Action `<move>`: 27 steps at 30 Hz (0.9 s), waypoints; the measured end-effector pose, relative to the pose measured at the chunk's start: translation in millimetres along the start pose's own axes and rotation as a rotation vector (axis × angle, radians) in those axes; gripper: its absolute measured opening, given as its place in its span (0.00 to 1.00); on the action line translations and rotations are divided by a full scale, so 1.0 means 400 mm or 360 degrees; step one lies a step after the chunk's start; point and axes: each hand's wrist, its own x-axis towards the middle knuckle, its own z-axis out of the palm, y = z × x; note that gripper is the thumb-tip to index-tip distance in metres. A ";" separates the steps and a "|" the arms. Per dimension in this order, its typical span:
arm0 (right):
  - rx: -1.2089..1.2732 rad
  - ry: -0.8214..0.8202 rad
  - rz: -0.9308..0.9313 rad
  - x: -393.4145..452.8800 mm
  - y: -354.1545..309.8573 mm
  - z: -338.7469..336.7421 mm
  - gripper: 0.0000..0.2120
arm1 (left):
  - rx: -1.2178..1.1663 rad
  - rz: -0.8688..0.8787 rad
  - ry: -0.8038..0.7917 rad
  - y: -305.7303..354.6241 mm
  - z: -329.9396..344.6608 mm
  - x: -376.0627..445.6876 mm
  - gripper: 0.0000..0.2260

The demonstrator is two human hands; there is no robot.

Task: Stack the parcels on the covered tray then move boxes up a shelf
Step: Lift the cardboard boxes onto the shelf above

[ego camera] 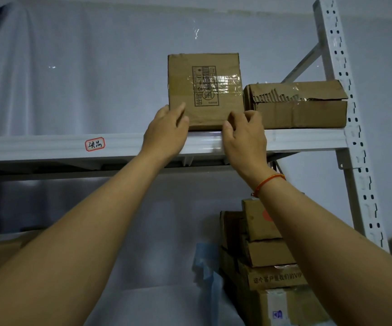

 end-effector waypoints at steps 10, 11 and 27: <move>-0.0195 -0.0032 0.0076 -0.042 0.022 0.009 0.17 | 0.0606 0.0023 -0.0183 -0.016 0.039 -0.023 0.23; -0.0206 -0.0041 0.0084 -0.047 0.024 0.008 0.17 | 0.0630 0.0026 -0.0188 -0.015 0.041 -0.033 0.23; -0.0010 -0.0238 0.0219 -0.277 -0.059 0.069 0.18 | 0.0324 -0.0017 -0.0063 -0.091 0.025 -0.337 0.22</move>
